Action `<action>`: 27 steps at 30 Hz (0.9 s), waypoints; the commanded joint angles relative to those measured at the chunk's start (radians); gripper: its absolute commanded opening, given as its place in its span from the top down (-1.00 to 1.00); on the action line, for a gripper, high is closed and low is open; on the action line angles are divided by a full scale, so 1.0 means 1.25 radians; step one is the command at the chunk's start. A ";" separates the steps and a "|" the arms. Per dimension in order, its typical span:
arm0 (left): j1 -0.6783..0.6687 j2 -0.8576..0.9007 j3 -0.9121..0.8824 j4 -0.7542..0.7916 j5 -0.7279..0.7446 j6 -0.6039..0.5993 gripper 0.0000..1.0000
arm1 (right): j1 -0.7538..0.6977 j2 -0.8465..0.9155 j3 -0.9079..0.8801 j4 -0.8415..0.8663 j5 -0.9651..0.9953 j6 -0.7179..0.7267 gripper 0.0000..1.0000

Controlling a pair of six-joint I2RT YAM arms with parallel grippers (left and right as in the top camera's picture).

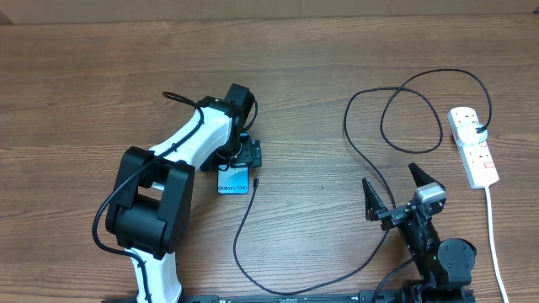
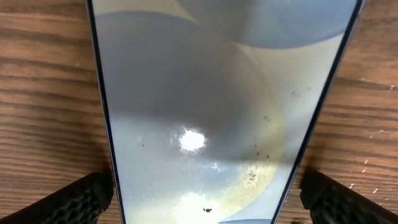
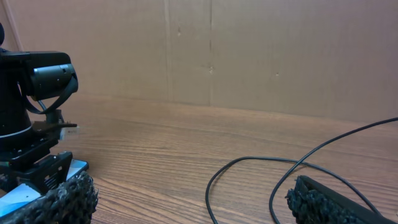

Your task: Plug charger to phone and switch on socket

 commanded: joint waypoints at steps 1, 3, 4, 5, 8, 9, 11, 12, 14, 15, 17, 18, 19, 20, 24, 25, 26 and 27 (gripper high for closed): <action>0.001 0.018 -0.025 -0.012 -0.022 -0.012 -0.89 | 0.004 -0.007 -0.008 0.004 0.011 0.002 -1.00; 0.001 0.018 -0.039 0.000 -0.022 -0.018 -0.96 | 0.004 -0.007 -0.008 0.004 0.011 0.002 -1.00; 0.001 0.018 -0.050 0.015 -0.022 -0.018 -0.97 | 0.004 -0.007 -0.008 0.004 0.011 0.002 -0.99; 0.001 0.018 -0.060 0.029 -0.022 -0.018 -1.00 | 0.004 -0.007 -0.008 0.004 0.011 0.002 -1.00; 0.001 0.018 -0.086 0.063 -0.021 -0.021 -1.00 | 0.004 -0.007 -0.008 0.004 0.011 0.002 -0.99; 0.001 0.018 -0.093 0.073 -0.019 -0.025 -1.00 | 0.004 -0.007 -0.008 0.003 0.011 0.002 -1.00; 0.001 0.018 -0.104 0.085 -0.016 -0.027 -0.88 | 0.004 -0.007 -0.008 0.004 0.011 0.002 -1.00; 0.001 0.018 -0.104 0.085 -0.016 -0.027 -0.79 | 0.004 -0.007 -0.008 0.004 0.011 0.002 -1.00; 0.001 0.018 -0.103 0.085 -0.016 -0.027 -0.67 | 0.004 -0.007 -0.008 0.004 0.011 0.002 -1.00; 0.002 0.018 -0.103 0.084 -0.016 -0.026 -0.63 | 0.004 -0.007 -0.008 0.003 0.011 0.002 -1.00; 0.002 0.018 -0.101 0.082 -0.016 -0.026 -0.55 | 0.004 -0.007 -0.008 0.004 0.011 0.002 -1.00; 0.002 0.018 -0.099 0.080 -0.016 -0.026 -0.54 | 0.004 -0.007 -0.008 0.004 0.011 0.002 -1.00; 0.002 0.018 -0.096 0.078 -0.016 -0.026 -0.52 | 0.004 -0.007 -0.008 0.004 0.011 0.002 -1.00; 0.002 0.018 -0.093 0.077 -0.016 -0.026 -0.52 | 0.004 -0.007 -0.008 0.004 0.011 0.002 -1.00; 0.002 0.018 -0.079 0.075 -0.016 -0.030 -0.54 | 0.004 -0.007 -0.008 0.004 0.011 0.002 -1.00; 0.002 0.017 -0.075 0.075 -0.016 -0.031 -0.54 | 0.004 -0.007 -0.008 0.004 0.011 0.002 -1.00; 0.002 0.017 -0.074 0.076 -0.016 -0.035 -0.55 | 0.004 -0.007 -0.008 0.004 0.011 0.002 -1.00; 0.002 0.018 -0.073 0.076 -0.016 -0.039 -0.57 | 0.004 -0.007 -0.008 0.004 0.011 0.002 -1.00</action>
